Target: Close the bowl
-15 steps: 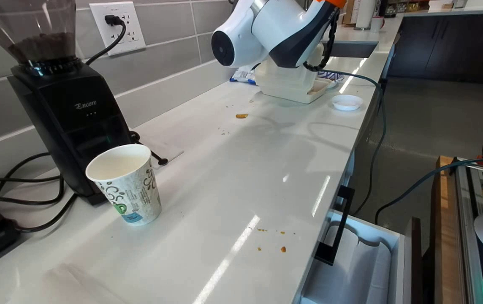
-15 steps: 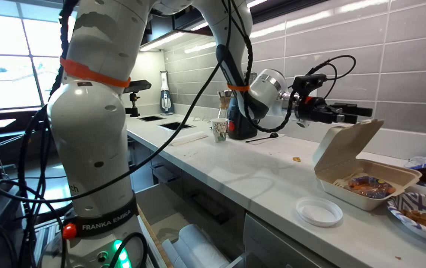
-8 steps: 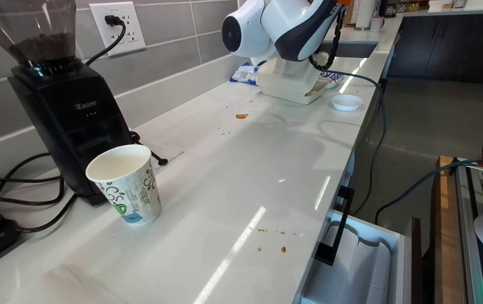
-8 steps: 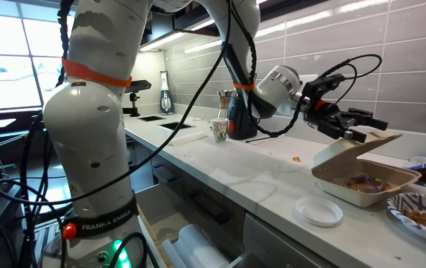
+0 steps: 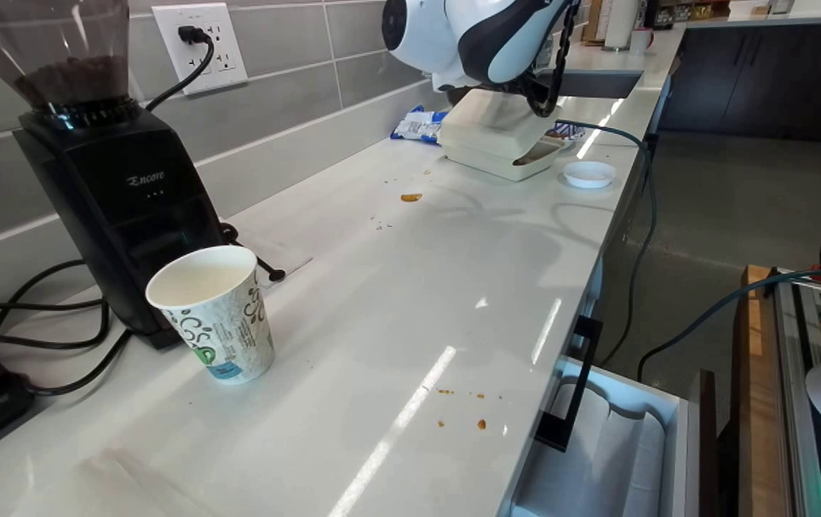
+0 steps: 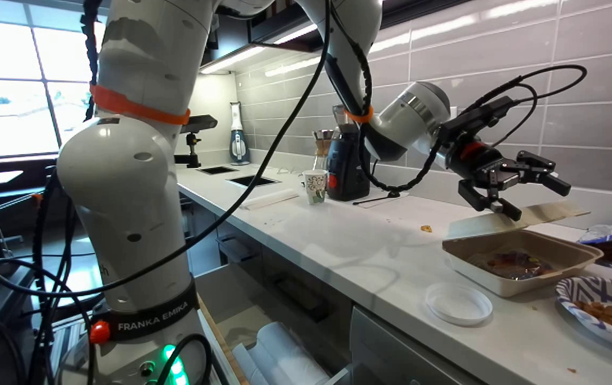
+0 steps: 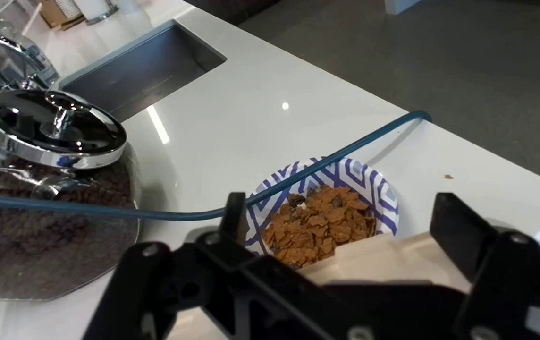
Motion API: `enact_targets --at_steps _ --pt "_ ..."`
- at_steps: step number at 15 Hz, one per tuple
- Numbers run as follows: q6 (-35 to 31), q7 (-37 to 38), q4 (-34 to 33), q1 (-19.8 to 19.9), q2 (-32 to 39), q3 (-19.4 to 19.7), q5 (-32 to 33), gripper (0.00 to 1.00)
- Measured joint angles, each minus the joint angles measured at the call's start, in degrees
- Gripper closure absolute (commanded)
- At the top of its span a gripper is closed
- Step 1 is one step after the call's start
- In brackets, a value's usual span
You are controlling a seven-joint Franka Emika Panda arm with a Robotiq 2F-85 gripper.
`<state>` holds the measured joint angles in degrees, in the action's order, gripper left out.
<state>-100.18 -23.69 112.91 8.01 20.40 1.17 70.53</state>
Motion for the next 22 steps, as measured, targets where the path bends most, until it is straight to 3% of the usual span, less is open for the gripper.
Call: enact_targets --at_steps 12,22 --pt "-0.37 14.02 -0.19 0.01 2.17 0.47 -14.36 0.00" --pt "-4.47 14.70 -3.88 -0.44 2.58 0.37 -22.13 0.00"
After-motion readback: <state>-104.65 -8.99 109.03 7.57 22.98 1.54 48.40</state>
